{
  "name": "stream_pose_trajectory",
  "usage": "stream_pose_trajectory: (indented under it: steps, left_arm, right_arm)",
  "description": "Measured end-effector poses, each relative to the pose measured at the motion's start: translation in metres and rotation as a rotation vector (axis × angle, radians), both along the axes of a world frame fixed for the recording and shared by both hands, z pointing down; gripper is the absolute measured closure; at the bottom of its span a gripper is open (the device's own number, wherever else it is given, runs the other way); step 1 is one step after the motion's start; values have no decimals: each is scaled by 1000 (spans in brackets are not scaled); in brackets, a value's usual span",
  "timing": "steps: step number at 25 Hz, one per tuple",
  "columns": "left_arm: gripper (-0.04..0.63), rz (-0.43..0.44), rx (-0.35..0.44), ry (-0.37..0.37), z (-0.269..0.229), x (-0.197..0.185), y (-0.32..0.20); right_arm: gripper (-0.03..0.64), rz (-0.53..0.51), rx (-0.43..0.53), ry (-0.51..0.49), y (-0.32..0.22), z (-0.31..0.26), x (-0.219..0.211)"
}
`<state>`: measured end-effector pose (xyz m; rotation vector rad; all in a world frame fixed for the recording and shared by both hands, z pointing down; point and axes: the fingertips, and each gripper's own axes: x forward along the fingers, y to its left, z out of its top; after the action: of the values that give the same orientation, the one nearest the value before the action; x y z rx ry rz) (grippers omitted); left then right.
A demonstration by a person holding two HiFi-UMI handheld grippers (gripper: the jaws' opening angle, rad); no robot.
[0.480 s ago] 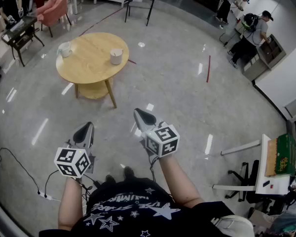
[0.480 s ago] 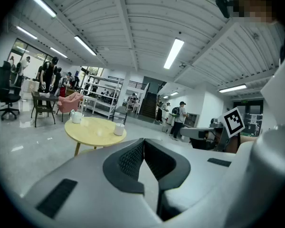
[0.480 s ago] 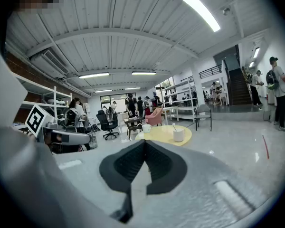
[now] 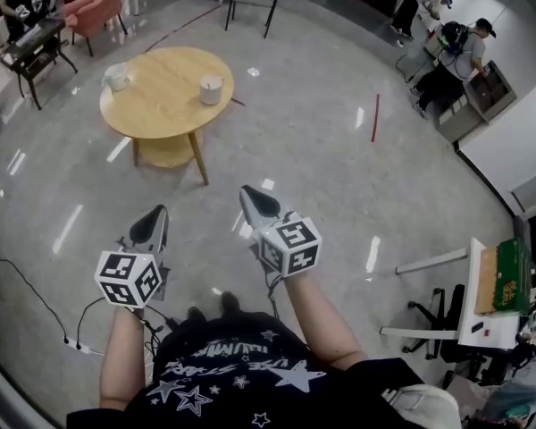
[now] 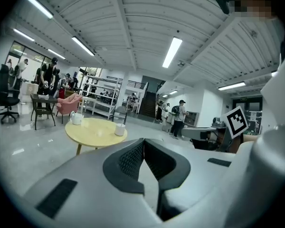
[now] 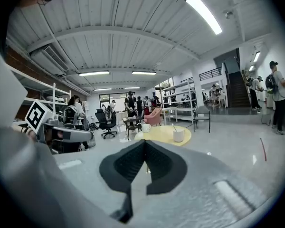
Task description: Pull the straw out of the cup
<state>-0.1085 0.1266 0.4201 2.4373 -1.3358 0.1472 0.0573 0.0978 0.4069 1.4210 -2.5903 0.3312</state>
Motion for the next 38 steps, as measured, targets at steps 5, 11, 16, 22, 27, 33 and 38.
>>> stream_pose_trajectory:
  steps: [5, 11, 16, 22, 27, 33, 38]
  left_arm:
    - [589, -4, -7, 10, 1, -13, 5]
    - [589, -4, -13, 13, 6, -27, 15]
    - [589, 3, 1, 15, 5, -42, 24]
    - [589, 2, -3, 18, 11, -55, 26]
    - [589, -25, -16, 9, 19, -56, 15]
    - [589, -45, -25, -1, 23, -49, -13]
    - [589, -54, -39, -17, 25, -43, -44]
  right_arm:
    - [617, 1, 4, 3, 5, 0, -14]
    - [617, 25, 15, -41, 17, -2, -24]
    - [617, 88, 49, -86, 23, -11, -21]
    - [617, 86, 16, -63, 27, 2, -29]
    - [617, 58, 3, -71, 12, 14, -36]
    - [617, 22, -19, -86, -25, 24, -37]
    - [617, 7, -38, -90, -63, 27, -35]
